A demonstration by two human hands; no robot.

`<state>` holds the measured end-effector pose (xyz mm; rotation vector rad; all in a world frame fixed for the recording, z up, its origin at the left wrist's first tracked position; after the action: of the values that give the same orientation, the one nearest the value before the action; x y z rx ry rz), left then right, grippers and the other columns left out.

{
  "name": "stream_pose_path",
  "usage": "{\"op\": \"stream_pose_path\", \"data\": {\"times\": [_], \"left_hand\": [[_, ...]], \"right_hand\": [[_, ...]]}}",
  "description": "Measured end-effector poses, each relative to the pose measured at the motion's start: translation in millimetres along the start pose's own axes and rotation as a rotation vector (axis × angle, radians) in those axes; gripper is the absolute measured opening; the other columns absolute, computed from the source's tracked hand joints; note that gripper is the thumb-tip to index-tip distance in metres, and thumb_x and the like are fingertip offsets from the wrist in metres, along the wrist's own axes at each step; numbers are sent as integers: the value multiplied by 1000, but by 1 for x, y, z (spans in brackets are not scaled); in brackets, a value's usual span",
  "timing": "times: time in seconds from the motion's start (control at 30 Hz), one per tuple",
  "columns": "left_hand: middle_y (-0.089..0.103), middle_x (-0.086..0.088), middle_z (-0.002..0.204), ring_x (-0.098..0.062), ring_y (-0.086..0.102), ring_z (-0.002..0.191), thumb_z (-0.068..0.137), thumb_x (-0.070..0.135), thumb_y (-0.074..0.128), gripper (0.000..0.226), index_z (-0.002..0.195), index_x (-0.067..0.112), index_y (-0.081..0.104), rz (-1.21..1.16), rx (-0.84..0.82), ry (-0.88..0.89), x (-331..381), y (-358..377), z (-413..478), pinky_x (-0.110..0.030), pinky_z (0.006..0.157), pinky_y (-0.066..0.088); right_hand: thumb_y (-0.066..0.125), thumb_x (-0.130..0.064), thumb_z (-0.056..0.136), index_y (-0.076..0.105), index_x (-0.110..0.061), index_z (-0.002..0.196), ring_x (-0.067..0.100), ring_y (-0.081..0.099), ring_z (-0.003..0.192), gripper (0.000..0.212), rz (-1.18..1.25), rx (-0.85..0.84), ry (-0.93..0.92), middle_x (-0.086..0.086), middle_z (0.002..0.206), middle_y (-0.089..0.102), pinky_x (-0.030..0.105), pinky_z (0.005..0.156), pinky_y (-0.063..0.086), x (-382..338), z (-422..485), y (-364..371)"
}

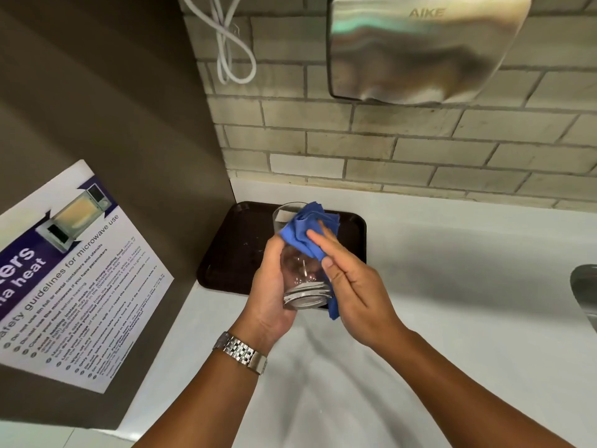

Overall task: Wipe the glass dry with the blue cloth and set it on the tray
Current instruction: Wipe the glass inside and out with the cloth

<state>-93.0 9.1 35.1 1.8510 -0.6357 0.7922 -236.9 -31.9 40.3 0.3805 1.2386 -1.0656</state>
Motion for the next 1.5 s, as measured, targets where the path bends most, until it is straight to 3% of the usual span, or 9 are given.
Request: {"op": "stream_pose_path", "data": {"times": [0.13, 0.3, 0.6, 0.83, 1.03, 1.17, 1.23, 1.37, 1.5], "left_hand": [[88, -11, 106, -18, 86, 86, 103, 56, 69, 56, 128, 7, 76, 56, 110, -10, -2, 0, 0, -34, 68, 68], [85, -15, 130, -33, 84, 115, 107, 61, 60, 54, 132, 19, 84, 132, 96, -28, 2, -3, -2, -45, 90, 69], [87, -15, 124, -38, 82, 117, 73, 53, 92, 66, 127, 18, 80, 311, 149, 101, 4, -5, -5, -56, 103, 66], [90, -6, 115, -25, 87, 104, 77, 48, 91, 52, 123, 26, 83, 357, 76, 142, -1, -5, -5, -30, 76, 69], [89, -2, 113, -27, 85, 110, 75, 48, 97, 76, 135, 17, 62, 365, 195, 222, -2, -5, -2, -42, 92, 71], [89, 5, 97, -17, 88, 89, 72, 64, 85, 73, 128, 25, 60, 320, 273, 151, 1, -3, -1, -39, 76, 72], [88, -5, 105, -23, 88, 93, 75, 64, 80, 73, 130, 22, 59, 282, 290, 84, 4, -2, 0, -48, 82, 72], [81, -16, 129, -32, 85, 111, 52, 76, 98, 111, 136, 19, 52, 352, 235, 44, 6, 0, 0, -60, 103, 65], [78, -15, 131, -30, 87, 106, 71, 59, 100, 88, 137, 23, 53, 415, 217, 25, 2, -5, -1, -49, 89, 71]], "right_hand": [[43, -17, 117, 49, -35, 160, 7, 66, 135, 47, 150, 131, 258, -14, 149, 67, 41, 119, 51, 5, 10, 1], [43, -26, 116, 43, -39, 162, -1, 45, 154, 48, -59, 90, 72, -19, 166, 50, 29, 126, 41, 2, 6, 3], [45, -23, 116, 55, -49, 151, 4, 71, 126, 45, 182, 166, 329, -31, 136, 71, 22, 101, 59, 2, 17, 4], [47, -23, 116, 67, -62, 118, 2, 78, 108, 44, 291, 184, 455, -14, 129, 79, 25, 95, 64, 8, 22, -1], [46, -22, 116, 48, -56, 145, -1, 73, 119, 45, 261, 212, 387, -29, 130, 72, 20, 98, 60, 4, 15, 1], [50, -24, 114, 53, -54, 148, 8, 77, 112, 45, 326, 162, 502, -11, 136, 75, 31, 101, 62, 10, 15, 4], [48, -23, 115, 62, -67, 129, 5, 79, 110, 49, 248, 159, 432, -18, 125, 80, 24, 92, 64, 4, 13, 6], [46, -25, 116, 52, -46, 155, 5, 72, 125, 45, 189, 186, 343, -19, 139, 74, 24, 102, 60, 0, 5, 13], [48, -21, 115, 68, -55, 132, 11, 78, 115, 43, 317, 187, 496, -11, 130, 79, 35, 103, 62, 9, 11, 9]]}}
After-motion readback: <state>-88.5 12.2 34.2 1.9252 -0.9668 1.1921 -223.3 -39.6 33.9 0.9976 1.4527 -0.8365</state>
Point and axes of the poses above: each hand's wrist, its own z-axis towards the middle knuckle, its own y-axis out of the palm, x = y × z, the point moved 2 cm from there along z, towards the middle knuckle
